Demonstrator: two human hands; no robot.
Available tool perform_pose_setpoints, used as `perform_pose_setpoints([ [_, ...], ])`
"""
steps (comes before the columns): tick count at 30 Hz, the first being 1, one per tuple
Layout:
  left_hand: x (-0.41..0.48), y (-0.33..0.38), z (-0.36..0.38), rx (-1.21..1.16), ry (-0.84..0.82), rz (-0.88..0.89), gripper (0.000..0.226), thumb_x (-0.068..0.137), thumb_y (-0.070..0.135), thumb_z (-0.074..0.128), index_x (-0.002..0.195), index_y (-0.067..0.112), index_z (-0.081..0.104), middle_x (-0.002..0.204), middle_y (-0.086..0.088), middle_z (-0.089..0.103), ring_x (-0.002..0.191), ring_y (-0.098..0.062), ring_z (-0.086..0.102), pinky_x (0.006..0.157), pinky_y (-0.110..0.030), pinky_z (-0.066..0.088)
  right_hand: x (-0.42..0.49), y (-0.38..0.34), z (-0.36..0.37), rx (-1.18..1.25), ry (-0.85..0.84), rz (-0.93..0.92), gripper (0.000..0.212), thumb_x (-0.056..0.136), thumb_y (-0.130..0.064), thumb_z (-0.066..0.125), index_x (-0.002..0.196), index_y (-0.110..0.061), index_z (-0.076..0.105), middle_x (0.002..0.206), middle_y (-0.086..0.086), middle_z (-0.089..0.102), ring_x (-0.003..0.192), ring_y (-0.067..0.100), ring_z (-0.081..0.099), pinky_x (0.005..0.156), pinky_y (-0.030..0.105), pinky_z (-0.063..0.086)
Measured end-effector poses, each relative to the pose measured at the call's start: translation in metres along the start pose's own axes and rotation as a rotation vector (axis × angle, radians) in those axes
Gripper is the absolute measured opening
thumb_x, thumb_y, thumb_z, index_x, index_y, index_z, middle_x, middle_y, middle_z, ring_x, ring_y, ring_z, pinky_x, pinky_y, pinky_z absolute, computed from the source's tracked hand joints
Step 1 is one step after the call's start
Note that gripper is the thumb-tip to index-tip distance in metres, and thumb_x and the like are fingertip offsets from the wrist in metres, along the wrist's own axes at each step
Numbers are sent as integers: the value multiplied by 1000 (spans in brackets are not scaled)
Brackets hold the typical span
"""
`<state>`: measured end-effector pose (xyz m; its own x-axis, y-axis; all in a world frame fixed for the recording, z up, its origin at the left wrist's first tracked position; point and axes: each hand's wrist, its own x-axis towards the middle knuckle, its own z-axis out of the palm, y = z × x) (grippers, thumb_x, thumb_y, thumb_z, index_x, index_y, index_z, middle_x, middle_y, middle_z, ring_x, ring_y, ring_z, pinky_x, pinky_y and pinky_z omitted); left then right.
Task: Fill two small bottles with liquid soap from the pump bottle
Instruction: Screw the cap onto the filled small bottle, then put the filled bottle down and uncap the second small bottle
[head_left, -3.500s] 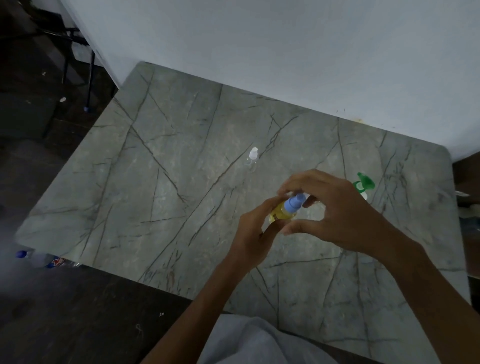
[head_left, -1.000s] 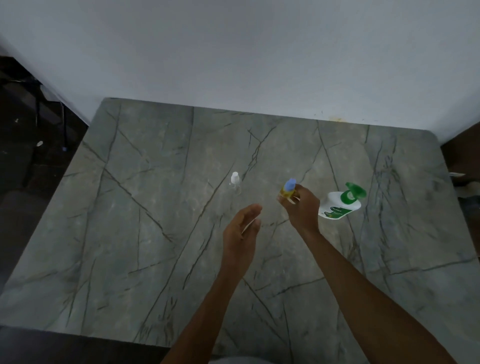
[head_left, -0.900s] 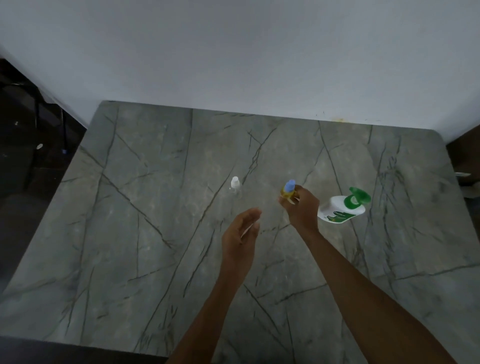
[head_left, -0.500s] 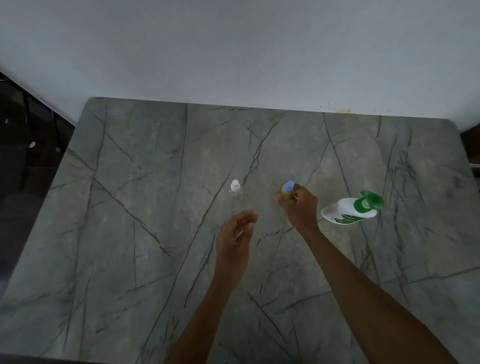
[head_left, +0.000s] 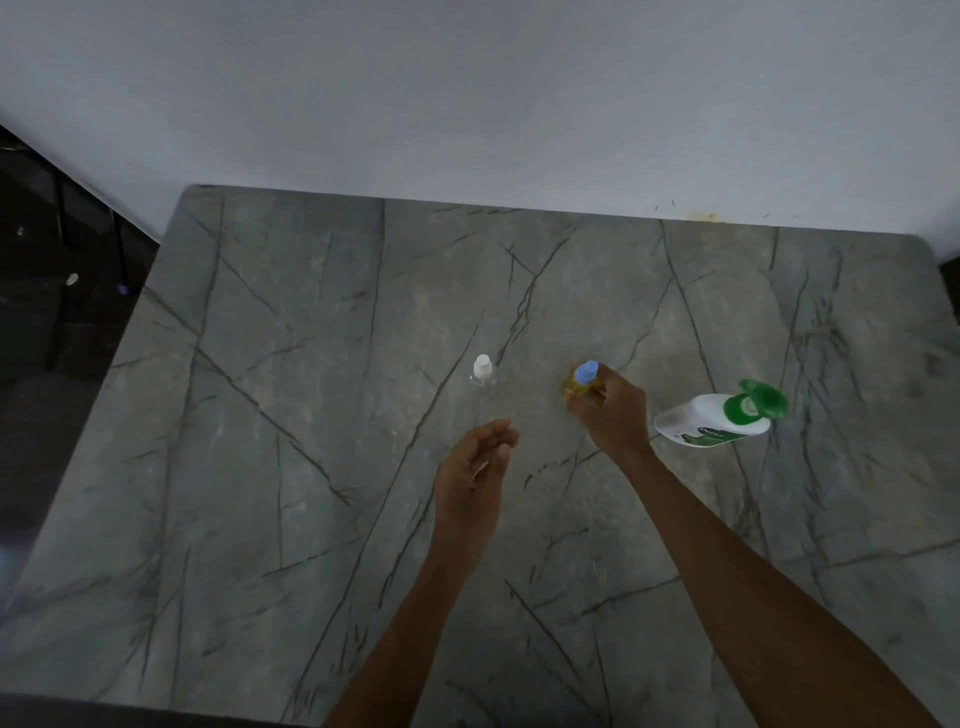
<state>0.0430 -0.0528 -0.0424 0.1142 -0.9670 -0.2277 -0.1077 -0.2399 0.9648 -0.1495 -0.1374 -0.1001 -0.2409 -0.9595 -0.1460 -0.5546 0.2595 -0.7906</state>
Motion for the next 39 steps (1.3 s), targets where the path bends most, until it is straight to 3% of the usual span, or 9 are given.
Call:
perform_pose_setpoints([
  [4, 2, 0, -4, -6, 13, 9, 23, 96, 4, 60, 117, 10, 66, 105, 0, 75, 103, -10, 70, 90, -21, 54, -7, -1, -4, 40, 28, 66, 50, 66, -9, 79, 112, -15, 62, 100, -4, 64, 90, 9, 59, 74, 4, 41],
  [6, 5, -1, -8, -11, 31, 17, 22, 97, 4, 60, 116, 11, 67, 106, 0, 74, 103, -12, 70, 91, -25, 54, -23, -3, -8, 87, 148, 74, 66, 64, -3, 81, 124, -8, 54, 116, 1, 56, 102, 15, 57, 87, 22, 48],
  [10, 15, -3, -18, -55, 116, 10, 23, 96, 2, 60, 117, 12, 66, 106, -1, 74, 103, -15, 70, 95, -34, 55, -74, -41, -16, 47, 423, -124, 47, 69, 1, 76, 111, -6, 56, 105, 4, 53, 87, 18, 56, 76, 24, 50],
  [14, 22, -3, -26, -74, 156, 5, 27, 97, 4, 60, 123, 9, 63, 108, -4, 73, 105, -14, 69, 98, -37, 54, -80, -82, 2, 108, 218, -273, 36, 75, -7, 75, 107, -12, 59, 97, 0, 58, 78, 12, 59, 67, 27, 53],
  [17, 23, -1, -30, -78, 148, 20, 27, 98, 8, 60, 124, 12, 63, 109, -1, 73, 105, -12, 69, 98, -37, 54, -56, -98, 26, 49, -4, -277, 51, 77, -19, 75, 123, -15, 53, 115, -1, 54, 94, 9, 55, 73, 20, 51],
  [21, 23, 2, -36, -76, 135, 51, 27, 98, 13, 60, 125, 13, 61, 111, 1, 72, 106, -10, 68, 98, -33, 54, -21, -100, 57, -128, -123, -314, 60, 73, -18, 77, 128, -16, 52, 124, 5, 52, 110, 21, 49, 87, 24, 40],
  [30, 28, -3, -50, 50, 132, 117, 28, 99, 9, 58, 126, 15, 61, 114, 3, 70, 106, -3, 66, 92, -17, 51, -6, -96, 61, -202, -116, -363, 31, 67, -22, 82, 93, -15, 68, 87, 0, 67, 78, 16, 61, 69, 39, 52],
  [34, 30, -3, -49, 165, 95, 107, 38, 97, 8, 57, 132, 21, 57, 128, 7, 62, 115, 0, 59, 101, -29, 52, -21, -112, 40, -143, -86, -361, 28, 69, -25, 82, 92, -16, 69, 86, -3, 68, 75, 11, 62, 68, 30, 53],
  [39, 31, 10, -38, 328, -9, 201, 57, 90, 25, 70, 142, 24, 48, 143, 6, 52, 129, -11, 51, 108, -37, 44, -50, -141, 0, -129, -125, -348, 27, 72, -33, 81, 92, -20, 70, 84, -7, 70, 72, 3, 63, 66, 14, 50],
])
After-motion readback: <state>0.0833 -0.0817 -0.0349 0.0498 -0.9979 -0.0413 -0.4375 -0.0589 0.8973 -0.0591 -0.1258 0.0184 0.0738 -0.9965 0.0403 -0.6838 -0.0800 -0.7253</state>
